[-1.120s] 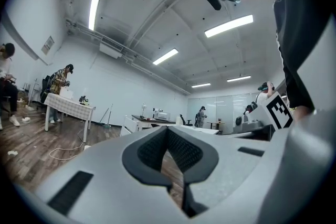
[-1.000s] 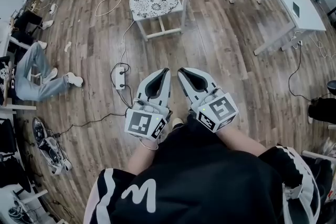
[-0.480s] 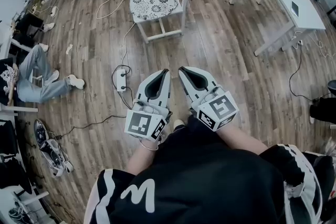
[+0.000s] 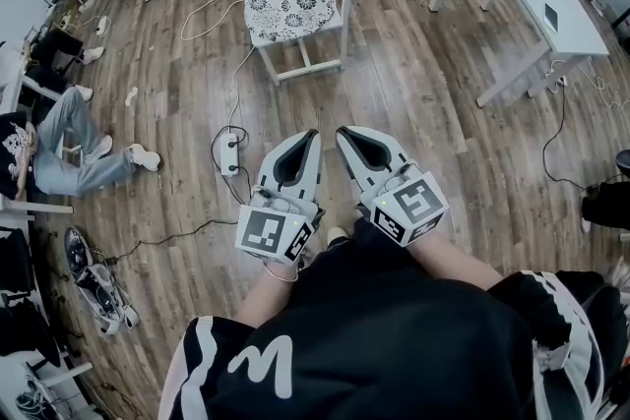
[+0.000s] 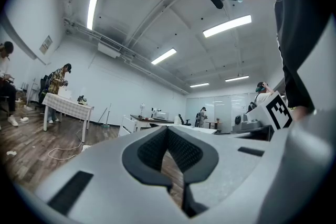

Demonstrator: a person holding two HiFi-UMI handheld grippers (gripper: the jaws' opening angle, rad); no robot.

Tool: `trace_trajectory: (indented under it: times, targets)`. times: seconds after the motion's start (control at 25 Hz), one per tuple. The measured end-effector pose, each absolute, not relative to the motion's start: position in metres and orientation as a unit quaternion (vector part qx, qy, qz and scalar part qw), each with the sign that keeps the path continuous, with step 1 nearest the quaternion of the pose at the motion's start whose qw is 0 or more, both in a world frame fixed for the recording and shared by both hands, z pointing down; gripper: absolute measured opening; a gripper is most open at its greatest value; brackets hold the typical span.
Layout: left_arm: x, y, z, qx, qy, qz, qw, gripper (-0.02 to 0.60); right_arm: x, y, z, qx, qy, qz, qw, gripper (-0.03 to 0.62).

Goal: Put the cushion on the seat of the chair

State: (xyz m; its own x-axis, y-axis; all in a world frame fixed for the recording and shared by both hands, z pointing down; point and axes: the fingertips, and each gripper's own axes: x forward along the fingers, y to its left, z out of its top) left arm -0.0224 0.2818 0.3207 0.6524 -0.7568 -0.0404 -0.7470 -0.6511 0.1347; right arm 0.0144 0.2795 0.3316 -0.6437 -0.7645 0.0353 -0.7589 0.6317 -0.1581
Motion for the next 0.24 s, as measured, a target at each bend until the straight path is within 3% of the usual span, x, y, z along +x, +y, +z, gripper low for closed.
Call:
trace_trajectory:
  times: [0.24]
  targets:
    - [-0.0269,0.2848,0.3198,0.906,-0.416,-0.05,0.053,0.003,0.0135,0.2824,0.3313,-0.425,0.902,-0.08,0.019,0.021]
